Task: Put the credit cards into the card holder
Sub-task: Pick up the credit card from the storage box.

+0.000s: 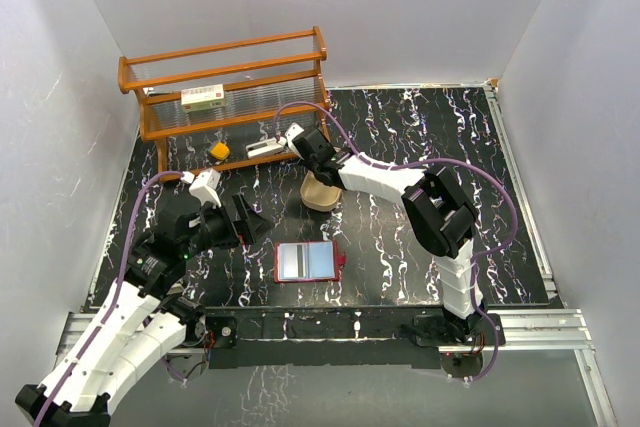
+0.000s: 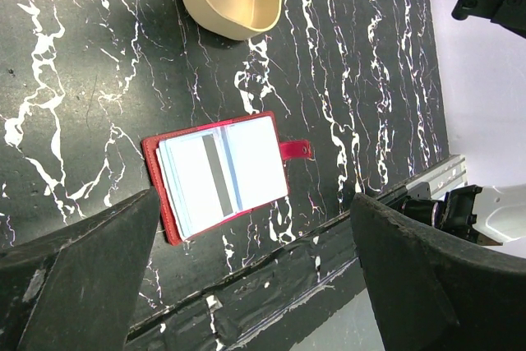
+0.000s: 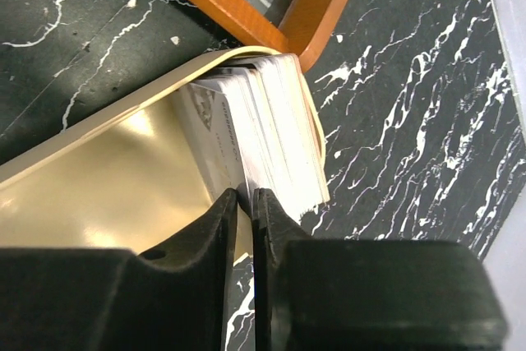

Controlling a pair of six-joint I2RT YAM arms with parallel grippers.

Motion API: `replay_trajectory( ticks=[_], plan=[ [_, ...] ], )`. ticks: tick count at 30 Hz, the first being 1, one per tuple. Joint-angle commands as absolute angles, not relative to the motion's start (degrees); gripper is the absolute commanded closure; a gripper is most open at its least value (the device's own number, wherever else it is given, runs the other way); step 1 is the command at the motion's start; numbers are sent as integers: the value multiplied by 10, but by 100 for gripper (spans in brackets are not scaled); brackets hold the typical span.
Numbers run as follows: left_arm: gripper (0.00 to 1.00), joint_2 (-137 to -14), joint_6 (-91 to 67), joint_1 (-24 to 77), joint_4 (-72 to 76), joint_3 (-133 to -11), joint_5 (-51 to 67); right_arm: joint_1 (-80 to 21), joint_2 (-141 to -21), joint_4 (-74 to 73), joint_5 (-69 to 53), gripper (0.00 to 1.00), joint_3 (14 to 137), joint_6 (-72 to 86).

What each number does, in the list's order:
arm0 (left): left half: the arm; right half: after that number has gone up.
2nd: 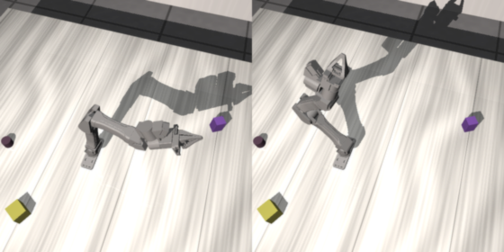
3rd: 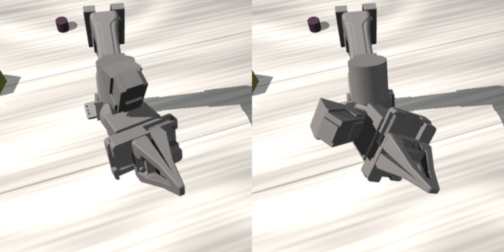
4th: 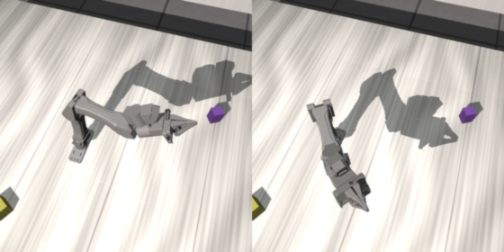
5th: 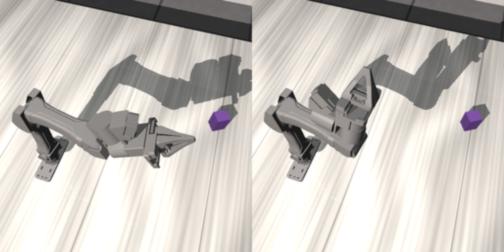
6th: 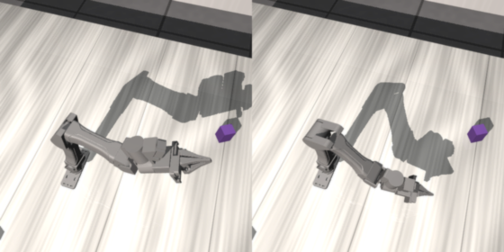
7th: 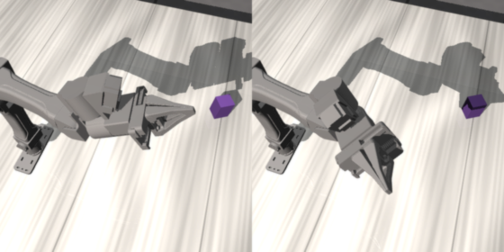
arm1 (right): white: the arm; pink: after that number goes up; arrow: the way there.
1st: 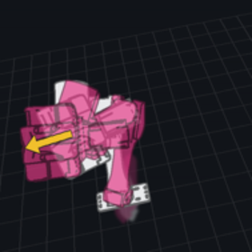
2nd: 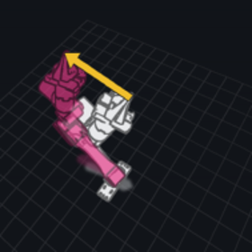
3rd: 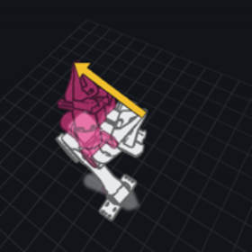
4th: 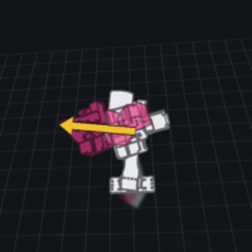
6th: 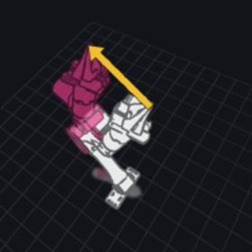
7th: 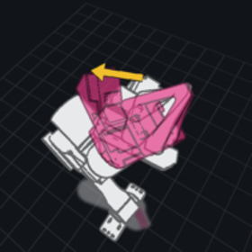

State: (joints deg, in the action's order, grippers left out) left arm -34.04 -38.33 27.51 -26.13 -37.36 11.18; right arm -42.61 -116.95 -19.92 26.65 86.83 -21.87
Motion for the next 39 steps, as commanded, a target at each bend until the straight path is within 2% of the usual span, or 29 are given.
replay_trajectory(
  ticks=[1,7,13,18,23,27,32,35,39],
  plan=[
    [1,-344,-379,276,-253,-366,124,-418,-1122,-202,249,92,898,-200],
    [1,-354,-388,276,-254,-364,132,-427,-1084,-223,204,100,880,-177],
    [3,-365,-419,276,-257,-358,132,-431,-1018,-242,142,100,852,-120],
    [7,-361,-455,276,-240,-356,149,-431,-926,-234,56,100,801,-12],
    [9,-386,-472,276,-219,-370,179,-439,-830,-189,-45,100,716,89],
    [11,-424,-487,276,-186,-379,215,-454,-765,-151,-77,100,656,164],
    [20,-437,-545,276,-90,-362,275,-467,-691,-14,-185,100,554,318],
    [26,-440,-578,276,-47,-361,296,-487,-652,74,-204,100,495,390],
    [34,-430,-614,276,-8,-351,306,-492,-617,121,-212,100,448,445]
  ],
)
